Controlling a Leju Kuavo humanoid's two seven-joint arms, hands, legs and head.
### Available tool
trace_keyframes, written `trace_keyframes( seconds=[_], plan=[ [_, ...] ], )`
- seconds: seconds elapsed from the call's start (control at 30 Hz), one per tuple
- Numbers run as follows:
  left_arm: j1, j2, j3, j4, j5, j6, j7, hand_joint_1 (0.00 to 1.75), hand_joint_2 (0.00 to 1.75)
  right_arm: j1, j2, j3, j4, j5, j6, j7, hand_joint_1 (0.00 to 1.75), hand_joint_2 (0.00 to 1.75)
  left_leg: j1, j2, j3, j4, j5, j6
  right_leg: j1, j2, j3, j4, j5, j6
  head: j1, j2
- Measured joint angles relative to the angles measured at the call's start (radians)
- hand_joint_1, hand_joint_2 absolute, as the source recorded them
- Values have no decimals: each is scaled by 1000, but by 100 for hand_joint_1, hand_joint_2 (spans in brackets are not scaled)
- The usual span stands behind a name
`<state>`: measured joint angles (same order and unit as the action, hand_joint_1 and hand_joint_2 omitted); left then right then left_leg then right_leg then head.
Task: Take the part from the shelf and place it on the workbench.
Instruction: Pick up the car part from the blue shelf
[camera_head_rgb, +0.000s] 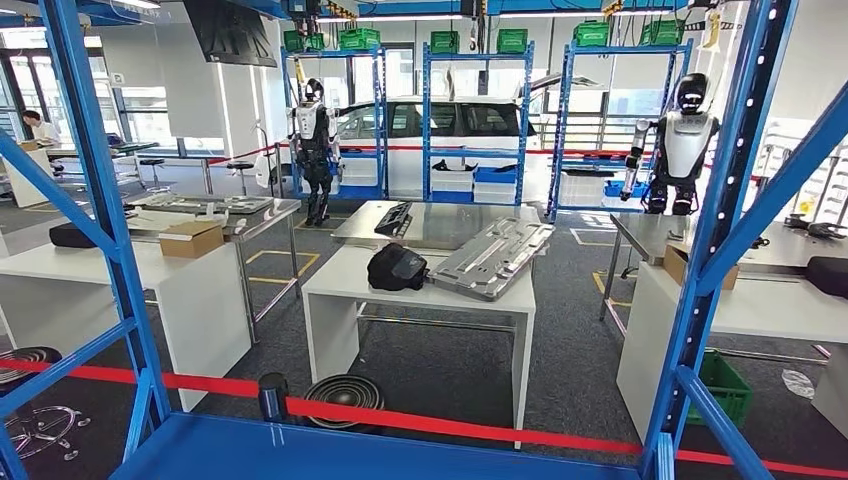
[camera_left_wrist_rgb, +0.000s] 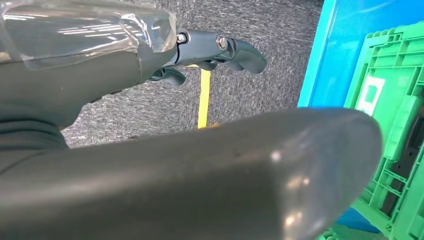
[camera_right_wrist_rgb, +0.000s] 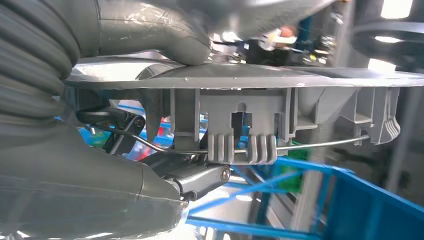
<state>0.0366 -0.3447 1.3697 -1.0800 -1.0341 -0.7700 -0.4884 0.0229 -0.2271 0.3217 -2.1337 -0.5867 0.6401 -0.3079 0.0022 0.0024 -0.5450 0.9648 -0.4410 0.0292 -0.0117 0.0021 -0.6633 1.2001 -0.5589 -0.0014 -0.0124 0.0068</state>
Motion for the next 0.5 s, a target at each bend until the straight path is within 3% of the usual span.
trace_keyframes(
  seconds=[0.07, 0.13, 0.2, 0.23, 0.27, 0.37, 0.4, 0.43, 0.5],
  plan=[
    [-3, 3, 6, 12, -17, 6, -8, 0, 0, 9, -26, 8, 2, 23, 15, -6, 175, 175, -1, 0, -8, 5, 3, 1, -3, 0, -19, 51, -15, 11, 2, 0],
    [-11, 4, 27, 14, -58, -4, 16, 0, 0, 15, -53, 21, 2, 85, 13, -16, 175, 175, -4, -2, -24, 26, 3, -13, -5, 0, 47, -70, 36, 17, 2, 0],
    [-15, 1, 53, 3, -101, -21, 54, 0, 0, 15, -67, 30, 2, 154, -3, -32, 175, 175, -4, -3, -41, 46, -2, -34, -9, -1, 99, -180, 83, 2, 1, 0],
    [-14, 1, 60, -1, -113, -23, 65, 0, 0, 16, -68, 31, 1, 177, -11, -36, 175, 175, -1, -3, -49, 61, -17, -43, -10, -2, 94, -180, 89, -7, 0, 0],
    [-13, 1, 65, -3, -120, -23, 70, 0, 0, 16, -68, 32, 0, 193, -17, -37, 175, 175, 1, -3, -63, 97, -50, -48, -12, -3, 88, -181, 95, -14, -1, 0],
    [-13, 1, 75, -7, -131, -22, 80, 0, 0, 20, -69, 33, -1, 223, -28, -35, 175, 175, 7, -3, -124, 281, -172, -60, -9, -4, 60, -181, 116, -24, -3, 0],
    [-13, 1, 77, -8, -133, -21, 81, 0, 0, 22, -70, 34, -1, 228, -29, -35, 175, 175, 8, -3, -127, 315, -188, -60, -8, -4, 50, -180, 124, -24, -4, 0],
    [-13, 1, 79, -8, -136, -20, 82, 0, 0, 24, -71, 34, -2, 234, -29, -34, 175, 175, 9, -3, -109, 308, -186, -58, -6, -4, 40, -180, 132, -23, -4, 0],
    [-14, 1, 80, -10, -143, -18, 82, 0, 0, 26, -73, 35, -4, 251, -29, -37, 175, 175, 6, -3, -15, 186, -148, -47, -3, -2, 22, -180, 149, -21, -4, 0]
  ],
)
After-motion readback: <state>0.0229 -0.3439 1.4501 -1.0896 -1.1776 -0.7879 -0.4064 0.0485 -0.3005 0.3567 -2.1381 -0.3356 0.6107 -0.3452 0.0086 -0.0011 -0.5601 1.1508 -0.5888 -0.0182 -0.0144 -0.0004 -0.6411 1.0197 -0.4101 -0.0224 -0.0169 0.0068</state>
